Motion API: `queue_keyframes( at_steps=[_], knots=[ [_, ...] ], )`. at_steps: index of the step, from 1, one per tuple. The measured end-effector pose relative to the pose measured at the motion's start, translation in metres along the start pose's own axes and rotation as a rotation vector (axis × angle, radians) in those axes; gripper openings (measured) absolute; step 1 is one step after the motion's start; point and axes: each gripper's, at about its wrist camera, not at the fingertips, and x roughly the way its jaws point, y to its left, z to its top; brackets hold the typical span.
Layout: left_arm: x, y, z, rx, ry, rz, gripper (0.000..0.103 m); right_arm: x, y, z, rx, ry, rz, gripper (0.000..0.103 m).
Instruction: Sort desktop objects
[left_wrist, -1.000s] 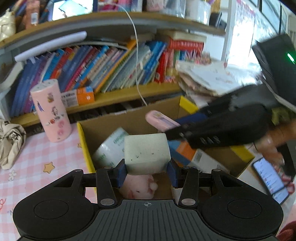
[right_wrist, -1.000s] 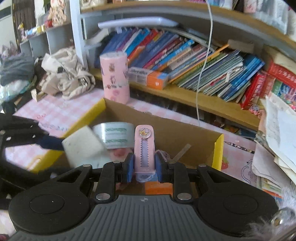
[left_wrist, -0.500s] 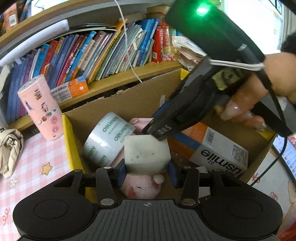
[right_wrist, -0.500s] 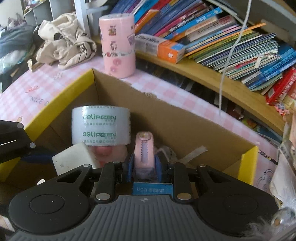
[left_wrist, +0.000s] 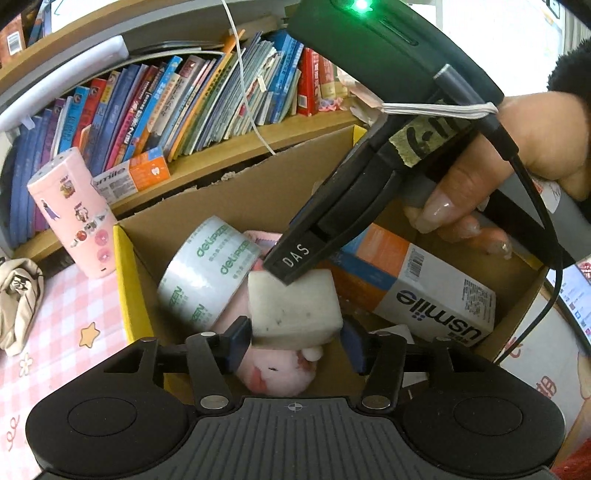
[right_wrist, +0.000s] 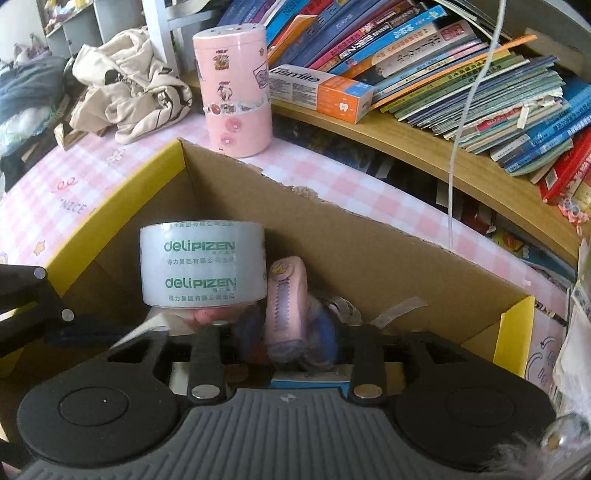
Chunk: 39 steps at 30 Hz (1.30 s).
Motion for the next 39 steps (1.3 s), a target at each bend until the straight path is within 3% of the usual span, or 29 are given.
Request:
queue_keyframes(
  at_steps=[1, 3, 6, 11, 23, 31, 39],
  knots=[
    [-0.002, -0.001, 0.0, -0.001, -0.01, 0.013, 0.075, -0.002, 0.0, 0.0, 0.005, -0.006, 0.001, 0.048],
    [-0.008, -0.002, 0.001, -0.008, -0.039, 0.039, 0.088, -0.007, -0.002, -0.001, 0.017, -0.021, 0.006, 0.055],
    [-0.015, -0.003, 0.001, -0.008, -0.061, 0.053, 0.094, -0.015, -0.003, -0.002, 0.033, -0.038, -0.005, 0.06],
    [-0.03, -0.008, -0.001, 0.02, -0.101, 0.09, 0.096, -0.033, -0.002, -0.004, 0.063, -0.084, -0.003, 0.077],
    [-0.082, -0.001, -0.016, -0.007, -0.21, 0.11, 0.098, -0.08, 0.026, -0.021, 0.062, -0.185, -0.082, 0.086],
    [-0.126, 0.022, -0.04, -0.064, -0.271, 0.121, 0.101, -0.118, 0.056, -0.041, 0.079, -0.278, -0.198, 0.09],
    [-0.158, 0.047, -0.075, -0.121, -0.287, 0.15, 0.101, -0.143, 0.092, -0.066, 0.148, -0.311, -0.274, 0.091]
  ],
)
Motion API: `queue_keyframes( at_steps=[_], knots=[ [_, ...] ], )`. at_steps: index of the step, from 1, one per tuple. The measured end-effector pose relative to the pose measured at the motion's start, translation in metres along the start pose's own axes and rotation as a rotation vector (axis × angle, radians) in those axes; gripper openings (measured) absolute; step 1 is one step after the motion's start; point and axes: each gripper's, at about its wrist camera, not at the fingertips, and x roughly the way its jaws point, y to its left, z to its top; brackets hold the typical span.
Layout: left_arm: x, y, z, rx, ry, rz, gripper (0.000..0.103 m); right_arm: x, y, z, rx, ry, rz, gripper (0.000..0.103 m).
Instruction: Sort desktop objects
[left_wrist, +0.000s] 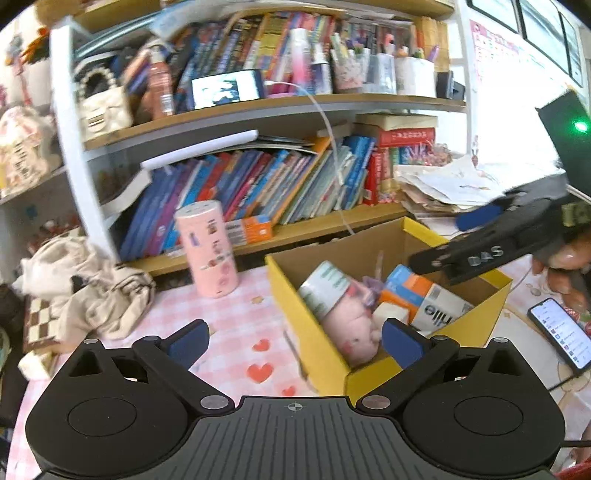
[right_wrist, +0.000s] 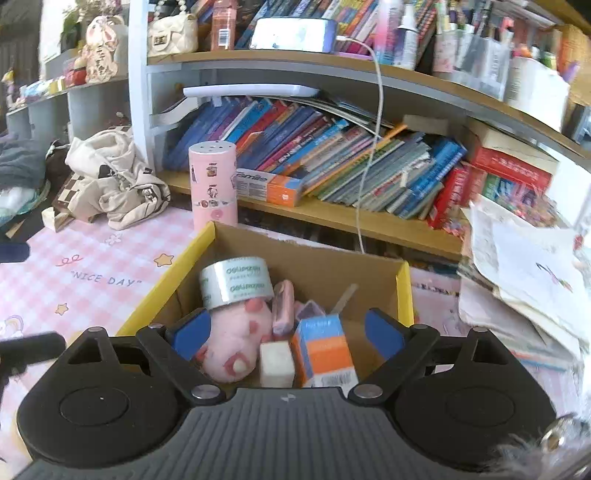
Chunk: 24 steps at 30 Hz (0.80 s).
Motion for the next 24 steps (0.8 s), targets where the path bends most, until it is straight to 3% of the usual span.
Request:
queue_keyframes(
  at_steps=[9, 24],
  knots=[
    [-0.029, 0.035, -0.035, -0.085, 0.002, 0.089, 0.101, -0.035, 0.031, -0.025, 0.033, -0.011, -0.096, 0.095],
    [-0.046, 0.076, -0.087, -0.152, 0.03, 0.136, 0.101, -0.041, 0.085, -0.082, 0.15, 0.023, -0.187, 0.1]
  ],
)
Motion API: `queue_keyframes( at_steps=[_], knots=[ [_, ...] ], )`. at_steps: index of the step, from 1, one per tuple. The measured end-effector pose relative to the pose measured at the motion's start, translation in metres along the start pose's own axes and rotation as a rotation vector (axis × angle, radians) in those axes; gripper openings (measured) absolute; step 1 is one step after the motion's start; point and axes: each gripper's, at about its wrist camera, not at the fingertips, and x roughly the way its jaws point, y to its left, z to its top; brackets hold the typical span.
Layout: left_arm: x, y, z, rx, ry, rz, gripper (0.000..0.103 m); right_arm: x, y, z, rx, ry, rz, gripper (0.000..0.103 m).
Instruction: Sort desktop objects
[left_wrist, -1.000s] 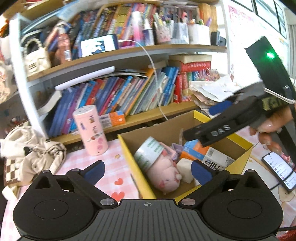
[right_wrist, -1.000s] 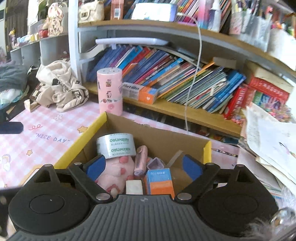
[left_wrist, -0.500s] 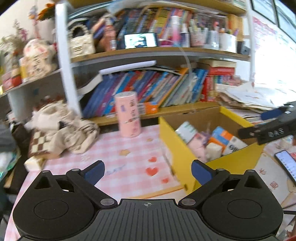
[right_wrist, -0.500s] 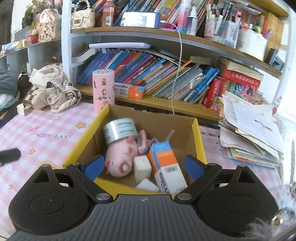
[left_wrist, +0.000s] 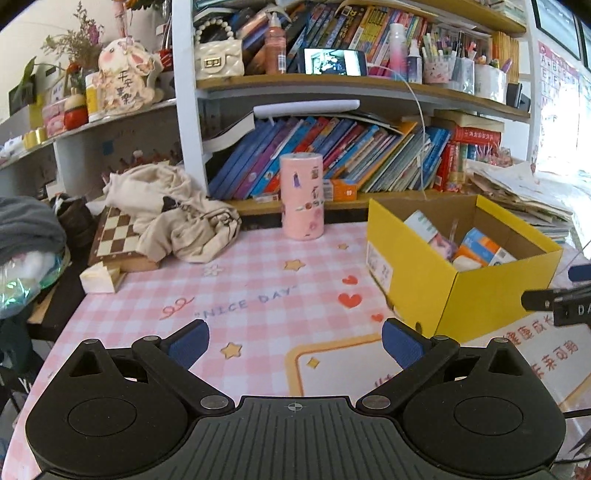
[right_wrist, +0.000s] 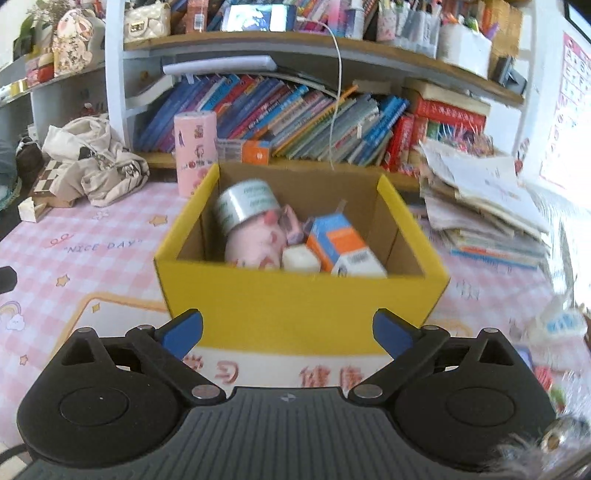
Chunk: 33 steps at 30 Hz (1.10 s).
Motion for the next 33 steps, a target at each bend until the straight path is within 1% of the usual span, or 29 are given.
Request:
queue_keyframes(
  at_steps=[5, 12, 17, 24, 28, 33],
  knots=[
    [0.005, 0.008, -0.013, -0.007, 0.028, -0.003, 0.101, 0.008, 0.015, -0.022, -0.008, 0.041, -0.024, 0.1],
    [0.013, 0.012, -0.031, -0.014, 0.063, 0.002, 0.101, 0.016, 0.021, -0.038, 0.03, 0.073, -0.033, 0.101],
    [0.022, 0.012, -0.04, 0.003, 0.078, 0.009, 0.101, 0.023, 0.023, -0.046, 0.04, 0.074, -0.041, 0.101],
    [0.034, 0.013, -0.052, 0.027, 0.118, 0.012, 0.103, 0.036, 0.028, -0.054, 0.042, 0.1, -0.031, 0.101],
    [0.042, 0.016, -0.057, 0.01, 0.139, 0.029, 0.103, 0.046, 0.029, -0.057, 0.039, 0.109, -0.035, 0.101],
    [0.048, 0.02, -0.06, -0.008, 0.139, 0.03, 0.103, 0.054, 0.03, -0.06, 0.037, 0.113, -0.04, 0.101]
  ],
)
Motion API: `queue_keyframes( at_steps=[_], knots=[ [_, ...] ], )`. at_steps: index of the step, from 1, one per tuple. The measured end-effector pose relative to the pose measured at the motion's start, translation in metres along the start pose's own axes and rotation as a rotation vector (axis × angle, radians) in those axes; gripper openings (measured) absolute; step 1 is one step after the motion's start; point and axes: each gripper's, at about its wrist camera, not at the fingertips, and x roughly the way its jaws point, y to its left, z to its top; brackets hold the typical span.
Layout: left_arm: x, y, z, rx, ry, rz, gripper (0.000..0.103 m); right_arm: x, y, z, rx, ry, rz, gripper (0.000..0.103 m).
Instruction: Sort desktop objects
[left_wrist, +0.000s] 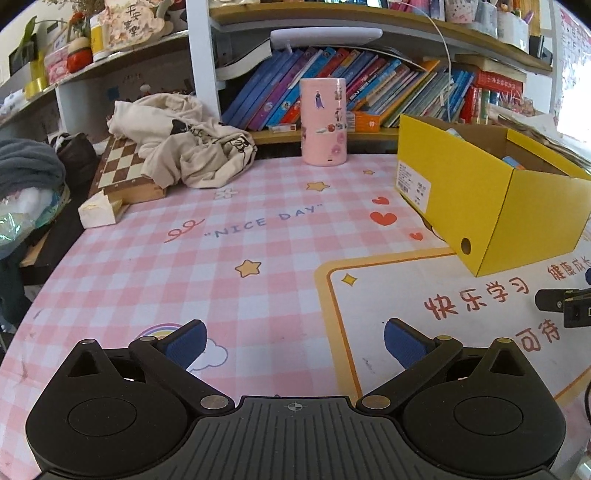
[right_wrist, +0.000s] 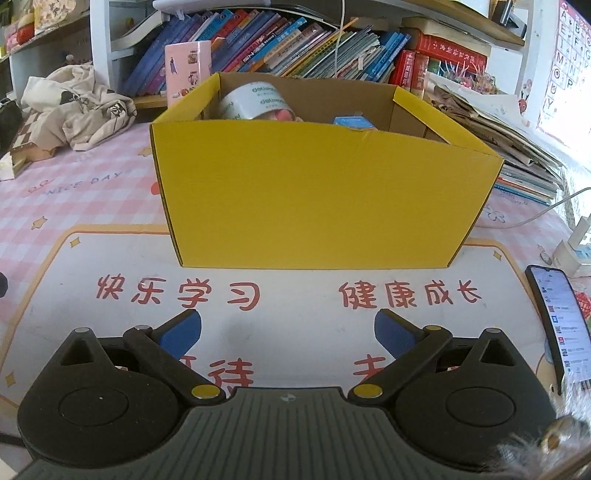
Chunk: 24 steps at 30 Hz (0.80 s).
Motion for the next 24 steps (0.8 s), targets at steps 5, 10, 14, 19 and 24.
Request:
queue_keyframes(
  at_steps=[5, 10, 14, 19, 24],
  knots=[
    [0.009, 0.0, 0.0, -0.003, 0.001, -0.006, 0.103, 0.006, -0.002, -0.002, -0.007, 0.002, -0.003, 0.101],
    [0.013, -0.001, 0.004, -0.011, -0.005, -0.01, 0.103, 0.008, -0.007, -0.003, 0.0, 0.001, -0.009, 0.102],
    [0.012, -0.003, 0.006, -0.003, -0.017, -0.022, 0.103, 0.006, -0.011, -0.002, 0.005, -0.003, -0.016, 0.103],
    [0.013, -0.007, 0.009, 0.011, -0.02, -0.027, 0.103, 0.005, -0.012, 0.0, 0.004, -0.006, -0.015, 0.103],
    [0.015, -0.011, 0.009, 0.037, -0.003, -0.033, 0.103, 0.007, -0.012, 0.002, 0.002, -0.003, -0.009, 0.103]
  ],
)
